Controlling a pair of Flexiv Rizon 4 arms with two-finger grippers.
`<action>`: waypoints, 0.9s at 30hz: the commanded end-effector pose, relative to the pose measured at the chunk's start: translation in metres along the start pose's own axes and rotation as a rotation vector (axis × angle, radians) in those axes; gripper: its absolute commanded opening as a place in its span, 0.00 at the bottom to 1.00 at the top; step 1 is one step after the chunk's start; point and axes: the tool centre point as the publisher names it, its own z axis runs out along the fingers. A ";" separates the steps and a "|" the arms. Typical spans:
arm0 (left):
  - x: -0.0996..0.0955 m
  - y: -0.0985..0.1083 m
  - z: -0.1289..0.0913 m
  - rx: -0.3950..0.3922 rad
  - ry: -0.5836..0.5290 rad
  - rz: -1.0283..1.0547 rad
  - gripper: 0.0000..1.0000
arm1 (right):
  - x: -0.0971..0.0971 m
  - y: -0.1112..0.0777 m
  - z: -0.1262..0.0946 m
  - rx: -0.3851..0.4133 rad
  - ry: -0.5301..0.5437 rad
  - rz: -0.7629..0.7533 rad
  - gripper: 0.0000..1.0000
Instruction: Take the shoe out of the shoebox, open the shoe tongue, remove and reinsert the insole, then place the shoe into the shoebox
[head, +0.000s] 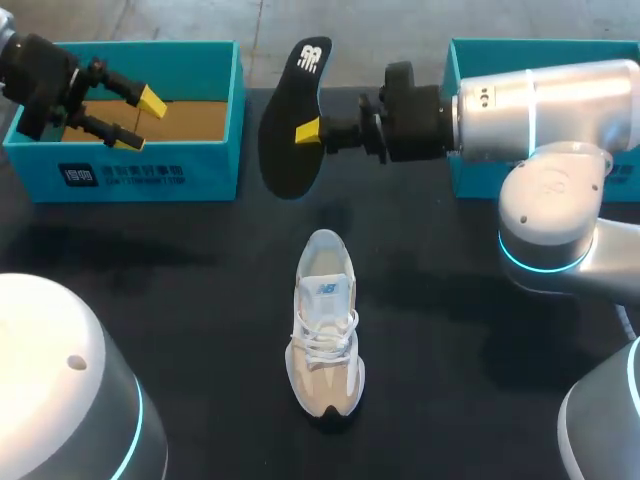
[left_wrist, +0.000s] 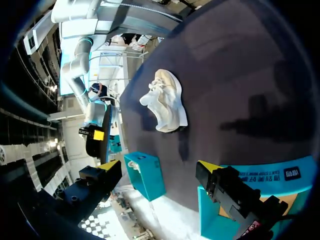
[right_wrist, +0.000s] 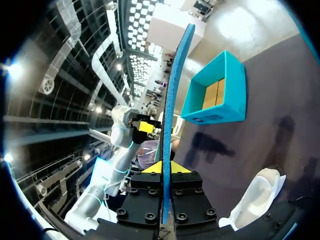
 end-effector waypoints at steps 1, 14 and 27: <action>0.004 -0.011 -0.002 -0.026 0.006 0.036 1.00 | -0.001 -0.007 0.003 -0.023 -0.005 -0.020 0.00; 0.004 -0.011 -0.002 -0.026 0.006 0.036 1.00 | -0.001 -0.007 0.003 -0.023 -0.005 -0.020 0.00; 0.004 -0.011 -0.002 -0.026 0.006 0.036 1.00 | -0.001 -0.007 0.003 -0.023 -0.005 -0.020 0.00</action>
